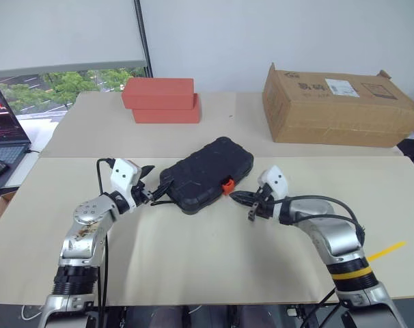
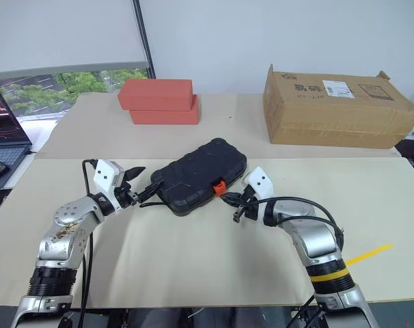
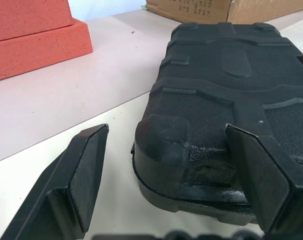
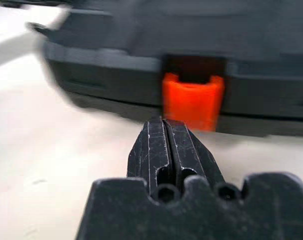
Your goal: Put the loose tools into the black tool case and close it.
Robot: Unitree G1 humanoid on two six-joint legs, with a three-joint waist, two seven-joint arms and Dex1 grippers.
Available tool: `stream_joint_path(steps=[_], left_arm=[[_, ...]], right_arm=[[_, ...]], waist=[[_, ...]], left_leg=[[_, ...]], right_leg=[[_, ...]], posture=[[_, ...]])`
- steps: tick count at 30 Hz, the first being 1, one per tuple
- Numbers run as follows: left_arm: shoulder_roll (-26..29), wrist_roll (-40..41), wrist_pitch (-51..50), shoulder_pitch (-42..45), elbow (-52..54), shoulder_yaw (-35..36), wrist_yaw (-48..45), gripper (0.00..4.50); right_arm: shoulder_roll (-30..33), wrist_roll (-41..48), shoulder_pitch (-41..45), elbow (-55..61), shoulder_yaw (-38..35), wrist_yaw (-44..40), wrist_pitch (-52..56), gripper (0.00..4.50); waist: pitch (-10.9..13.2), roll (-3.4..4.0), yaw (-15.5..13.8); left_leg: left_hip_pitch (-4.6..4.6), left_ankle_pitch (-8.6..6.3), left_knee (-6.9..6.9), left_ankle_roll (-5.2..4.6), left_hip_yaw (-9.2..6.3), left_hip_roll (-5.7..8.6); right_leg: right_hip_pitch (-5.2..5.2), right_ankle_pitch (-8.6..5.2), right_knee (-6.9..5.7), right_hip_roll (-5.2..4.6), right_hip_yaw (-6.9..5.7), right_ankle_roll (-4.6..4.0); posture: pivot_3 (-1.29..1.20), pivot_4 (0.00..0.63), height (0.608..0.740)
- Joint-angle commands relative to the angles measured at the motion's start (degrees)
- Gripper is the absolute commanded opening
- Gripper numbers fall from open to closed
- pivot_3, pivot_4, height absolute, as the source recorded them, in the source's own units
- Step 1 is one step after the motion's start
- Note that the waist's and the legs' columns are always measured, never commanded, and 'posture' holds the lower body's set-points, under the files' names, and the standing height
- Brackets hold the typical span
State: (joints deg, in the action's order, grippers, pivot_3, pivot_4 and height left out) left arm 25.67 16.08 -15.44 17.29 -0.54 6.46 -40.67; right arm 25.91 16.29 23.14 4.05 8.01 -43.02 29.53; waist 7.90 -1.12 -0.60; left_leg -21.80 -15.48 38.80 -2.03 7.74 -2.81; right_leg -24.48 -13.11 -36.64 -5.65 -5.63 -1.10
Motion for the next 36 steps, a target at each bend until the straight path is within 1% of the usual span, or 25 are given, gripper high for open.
stream_joint_path(steps=[1,7,12,15,18,19,21,23,26,27,28,29,31,36], left_arm=[[0.38,-0.19,0.66,0.68,0.06,-1.22,-0.64,3.97],[0.95,-0.05,0.76,0.38,0.01,-1.03,-0.81,3.97],[2.03,0.38,0.91,-2.02,0.61,0.23,-1.04,3.97],[3.76,1.36,1.08,-5.95,1.9,2.03,-2.13,3.97],[5.51,2.34,1.03,-10.19,3.16,3.91,-2.7,3.97],[6.0,2.96,0.77,-11.69,3.8,4.72,-2.96,3.97],[6.95,4.04,0.41,-15.06,4.77,6.19,-3.86,3.97],[7.55,4.97,0.34,-18.85,5.62,7.37,-4.82,3.97],[7.77,5.84,0.48,-24.44,6.8,8.34,-5.74,3.97],[7.79,5.74,0.79,-25.72,7.0,8.33,-5.92,3.97],[7.77,5.74,0.97,-26.71,7.16,8.28,-6.06,3.97],[7.64,5.59,1.33,-27.51,7.32,8.17,-6.09,3.97],[7.37,5.66,1.66,-28.81,8.22,7.86,-6.11,3.97],[7.14,5.91,1.1,-29.36,11.07,7.02,-5.18,3.97]], right_arm=[[-1.68,-1.53,3.11,-1.64,-0.08,1.15,-3.3,0.05],[-3.61,-1.17,4.52,-2.19,-0.53,0.61,-3.24,0.05],[-0.09,-1.42,0.46,-1.25,-1.94,-1.34,-3.84,0.05],[2.83,-0.58,-3.27,-0.55,-5.01,-2.82,-6.94,0.05],[4.65,1.47,-7.33,-0.86,-9.12,-4.91,-11.11,0.84],[5.22,2.07,-8.72,-1.22,-10.69,-5.75,-12.65,1.27],[6.85,2.19,-11.36,-2.47,-13.25,-7.3,-15.9,1.97],[8.21,2.3,-13.57,-4.3,-15.6,-9.16,-20.21,2.54],[9.76,3.25,-16.18,-7.65,-19.04,-11.89,-25.46,3.69],[10.17,3.32,-16.75,-8.66,-19.74,-12.66,-26.68,3.87],[10.54,3.33,-17.21,-9.67,-20.23,-13.36,-27.76,4.28],[10.88,3.3,-17.67,-10.76,-20.69,-13.92,-28.87,4.45],[11.39,4.02,-18.95,-12.73,-21.78,-15.52,-30.58,4.45],[11.38,5.56,-20.36,-14.29,-23.56,-16.71,-31.9,4.45]], waist=[[0.0,0.0,0.0],[0.0,0.0,0.25],[0.0,0.0,0.33],[0.0,0.0,0.23],[0.01,0.02,0.48],[0.02,0.01,0.51],[0.03,0.0,0.57],[0.04,0.02,0.53],[0.05,0.04,0.58],[0.05,0.04,0.54],[0.06,0.05,0.5],[0.07,0.1,0.49],[0.08,0.16,0.47],[0.09,0.21,0.28]], left_leg=[[-0.01,0.0,0.0,0.0,0.0,0.0],[0.01,0.03,0.01,0.04,0.02,-0.01],[0.01,0.02,0.0,0.03,0.02,-0.01],[-0.01,0.02,-0.03,0.05,0.02,0.0],[-0.06,0.0,-0.04,0.08,0.06,0.0],[-0.1,-0.01,-0.04,0.08,0.07,0.0],[-0.14,-0.07,-0.04,-0.01,0.04,-0.02],[-0.12,-0.08,-0.05,-0.03,0.01,-0.05],[-0.06,-0.09,-0.06,-0.04,0.03,-0.05],[-0.06,-0.09,-0.06,-0.05,0.05,-0.04],[-0.04,-0.1,-0.05,-0.06,0.05,-0.04],[0.03,-0.1,-0.05,-0.08,0.06,-0.03],[0.19,-0.12,-0.05,-0.08,0.07,-0.03],[0.19,-0.15,-0.06,-0.12,0.07,-0.03]], right_leg=[[0.0,0.02,0.0,0.0,0.0,-0.04],[0.0,0.02,-0.03,0.01,-0.01,-0.03],[0.0,0.01,-0.02,0.01,0.0,-0.02],[0.01,0.0,0.04,-0.03,-0.01,-0.01],[-0.05,-0.01,0.1,-0.07,0.01,0.02],[-0.07,-0.02,0.13,-0.06,0.0,0.03],[-0.12,-0.05,0.14,-0.06,0.0,0.09],[-0.11,-0.12,0.16,-0.14,0.0,0.2],[-0.11,-0.25,0.14,-0.34,0.01,0.39],[-0.11,-0.25,0.14,-0.36,0.02,0.4],[-0.08,-0.26,0.15,-0.39,0.01,0.4],[-0.02,-0.26,0.14,-0.42,0.01,0.41],[0.11,-0.28,0.17,-0.47,0.03,0.4],[0.12,-0.3,0.23,-0.5,0.06,0.37]], posture=[[0.0,0.15,0.711],[0.0,0.15,0.711],[0.0,0.15,0.711],[0.0,0.15,0.711],[0.0,0.15,0.711],[0.0,0.15,0.711],[0.0,0.15,0.711],[0.0,0.15,0.711],[0.0,0.15,0.711],[0.0,0.15,0.711],[0.0,0.15,0.711],[0.0,0.15,0.711],[0.0,0.15,0.711],[0.0,0.15,0.711]])
